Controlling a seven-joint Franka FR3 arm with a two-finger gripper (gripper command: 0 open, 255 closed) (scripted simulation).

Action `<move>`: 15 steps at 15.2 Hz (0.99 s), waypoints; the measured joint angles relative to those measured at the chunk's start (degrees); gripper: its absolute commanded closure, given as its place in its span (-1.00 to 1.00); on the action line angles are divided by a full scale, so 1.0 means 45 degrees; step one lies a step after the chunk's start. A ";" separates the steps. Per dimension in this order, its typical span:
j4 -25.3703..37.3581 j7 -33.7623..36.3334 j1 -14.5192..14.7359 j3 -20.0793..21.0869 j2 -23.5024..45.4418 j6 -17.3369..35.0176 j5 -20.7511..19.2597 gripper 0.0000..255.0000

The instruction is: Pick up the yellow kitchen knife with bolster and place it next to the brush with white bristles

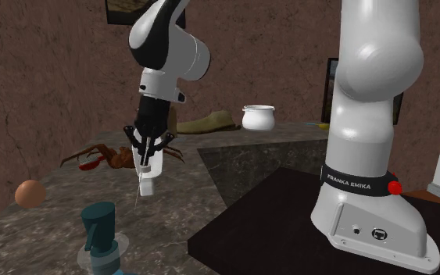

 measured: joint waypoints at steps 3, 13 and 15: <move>0.1571 0.0038 -0.0238 -0.0293 0.1208 -0.0417 -0.0574 1.00; 0.7348 0.0264 -0.0734 -0.1106 0.4852 -0.2701 -0.1950 1.00; 0.8780 0.0417 -0.0731 -0.1204 0.5756 -0.3230 -0.2161 1.00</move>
